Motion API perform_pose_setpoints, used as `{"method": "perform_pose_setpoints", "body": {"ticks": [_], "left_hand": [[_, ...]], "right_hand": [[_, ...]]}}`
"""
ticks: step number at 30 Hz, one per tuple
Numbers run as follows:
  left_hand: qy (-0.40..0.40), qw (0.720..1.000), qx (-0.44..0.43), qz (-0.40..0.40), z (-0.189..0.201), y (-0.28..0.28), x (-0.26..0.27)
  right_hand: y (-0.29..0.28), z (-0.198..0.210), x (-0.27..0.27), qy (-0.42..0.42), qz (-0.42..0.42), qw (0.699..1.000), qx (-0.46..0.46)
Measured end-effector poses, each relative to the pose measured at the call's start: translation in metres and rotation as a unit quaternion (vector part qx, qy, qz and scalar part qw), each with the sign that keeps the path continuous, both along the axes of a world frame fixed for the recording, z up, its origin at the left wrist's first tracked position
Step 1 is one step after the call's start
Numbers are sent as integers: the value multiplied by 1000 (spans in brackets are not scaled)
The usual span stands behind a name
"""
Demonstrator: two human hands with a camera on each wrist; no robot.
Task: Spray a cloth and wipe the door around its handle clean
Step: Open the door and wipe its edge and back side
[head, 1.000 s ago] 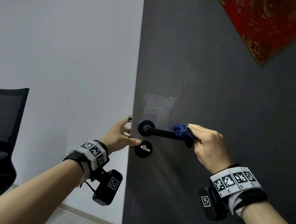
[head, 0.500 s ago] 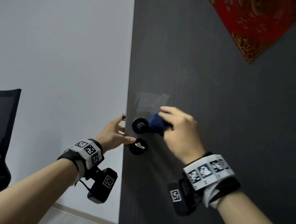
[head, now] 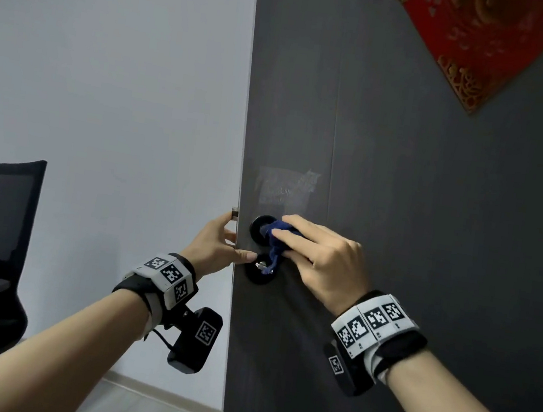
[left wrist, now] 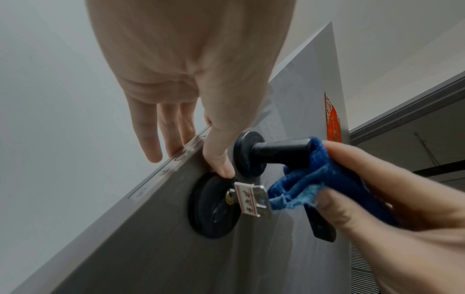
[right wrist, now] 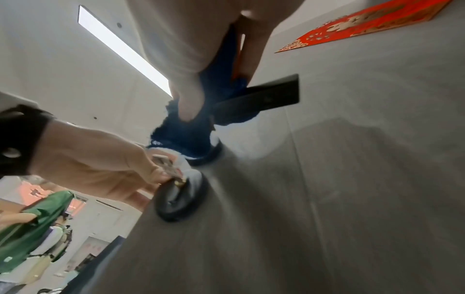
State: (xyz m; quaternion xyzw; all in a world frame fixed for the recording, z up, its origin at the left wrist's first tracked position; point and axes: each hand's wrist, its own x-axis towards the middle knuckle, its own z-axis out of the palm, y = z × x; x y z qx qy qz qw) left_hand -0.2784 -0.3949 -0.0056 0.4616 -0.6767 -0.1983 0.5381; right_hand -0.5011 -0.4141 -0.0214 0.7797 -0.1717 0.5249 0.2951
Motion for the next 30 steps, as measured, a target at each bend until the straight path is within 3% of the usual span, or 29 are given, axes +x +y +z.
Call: {"method": "perform_pose_setpoints", "body": {"ticks": [8, 16, 21, 27, 30], "left_hand": [[-10, 1000, -8, 5, -2, 1, 4], [-14, 1000, -6, 22, 0, 8, -3], [-17, 999, 0, 33, 2, 9, -4], [-49, 998, -2, 48, 3, 3, 0], [-62, 997, -1, 46, 3, -1, 5]], "right_hand": [[-20, -2, -24, -70, -40, 996, -29], [-26, -13, -61, -157, -8, 985, 76], [-18, -1, -57, -118, 19, 990, 78], [10, 14, 9, -14, -25, 998, 50], [17, 18, 34, -10, -24, 999, 47]]}}
